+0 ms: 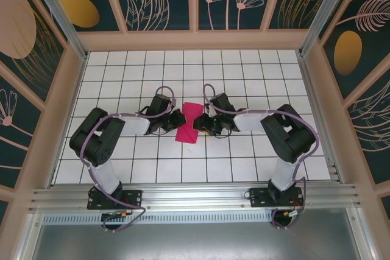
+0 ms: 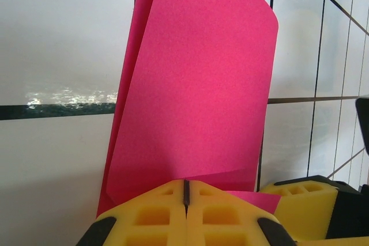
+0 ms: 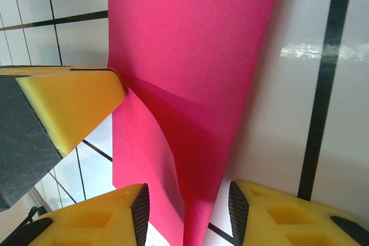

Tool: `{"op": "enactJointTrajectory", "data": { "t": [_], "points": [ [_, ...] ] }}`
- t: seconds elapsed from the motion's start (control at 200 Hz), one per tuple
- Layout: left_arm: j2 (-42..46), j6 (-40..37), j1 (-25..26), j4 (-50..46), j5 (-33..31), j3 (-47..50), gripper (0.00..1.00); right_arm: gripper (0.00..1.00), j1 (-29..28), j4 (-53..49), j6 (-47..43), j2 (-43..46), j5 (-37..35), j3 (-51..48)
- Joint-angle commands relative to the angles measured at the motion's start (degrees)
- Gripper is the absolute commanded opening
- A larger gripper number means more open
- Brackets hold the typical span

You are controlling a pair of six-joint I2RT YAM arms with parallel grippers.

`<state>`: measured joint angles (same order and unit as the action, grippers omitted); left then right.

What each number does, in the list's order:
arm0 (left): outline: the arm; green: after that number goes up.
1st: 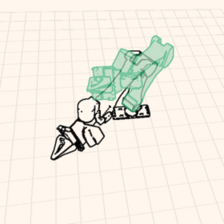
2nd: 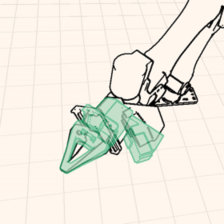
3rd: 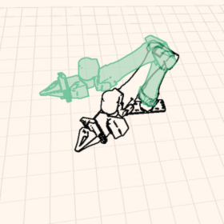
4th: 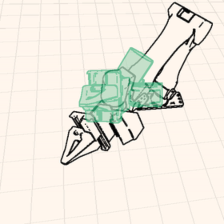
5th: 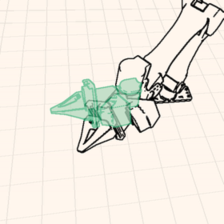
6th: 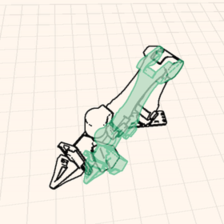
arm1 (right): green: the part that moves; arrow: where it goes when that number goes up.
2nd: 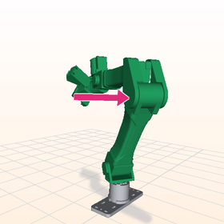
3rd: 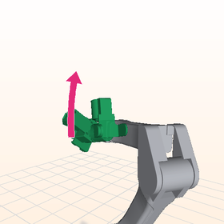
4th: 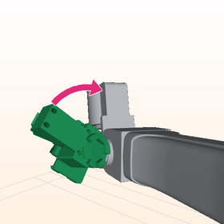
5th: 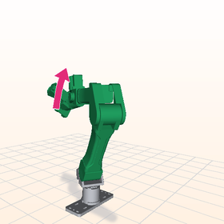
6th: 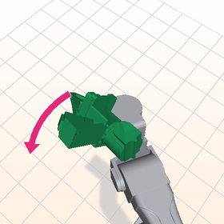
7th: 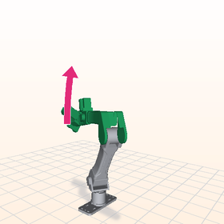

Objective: Fold a paper plane with a square sheet of paper (pick it up from the middle)
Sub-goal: Turn over the paper at the center of the table.

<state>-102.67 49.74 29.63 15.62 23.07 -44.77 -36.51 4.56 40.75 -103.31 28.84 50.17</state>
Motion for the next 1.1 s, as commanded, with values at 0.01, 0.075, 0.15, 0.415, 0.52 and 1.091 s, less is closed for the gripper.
{"op": "enactJointTrajectory", "data": {
  "t": [0.01, 0.075, 0.15, 0.415, 0.52, 1.091],
  "points": [
    [-1.2, -0.4, 0.1, -1.0, -0.9, -0.2, 0.03, 0.44, -0.4, 2.1, 1.3, -1.5, 1.7, 1.2],
    [-1.4, -0.4, 0.1, -1.1, -0.9, -0.2, 0.03, 0.43, -0.4, 3.2, 1.8, -1.7, 2.6, 1.0],
    [-1.6, -0.3, 0.0, -1.1, -0.8, -0.1, 0.03, 0.42, -0.5, 4.3, 2.1, -1.7, 3.1, 0.9],
    [-1.7, -0.2, 0.1, -0.9, -0.5, -0.1, 0.03, 0.35, -0.4, 7.9, 2.8, -2.9, 3.8, 0.3],
    [-1.3, 0.2, 0.0, -0.7, -0.7, 0.3, 0.03, 0.32, -0.4, 9.9, 3.5, -3.7, 4.4, 0.0],
    [16.8, 5.1, 0.1, 0.5, -9.6, 6.1, 0.05, 0.00, -0.4, -6.5, -6.5, 4.4, -4.1, 4.8]
  ]
}}
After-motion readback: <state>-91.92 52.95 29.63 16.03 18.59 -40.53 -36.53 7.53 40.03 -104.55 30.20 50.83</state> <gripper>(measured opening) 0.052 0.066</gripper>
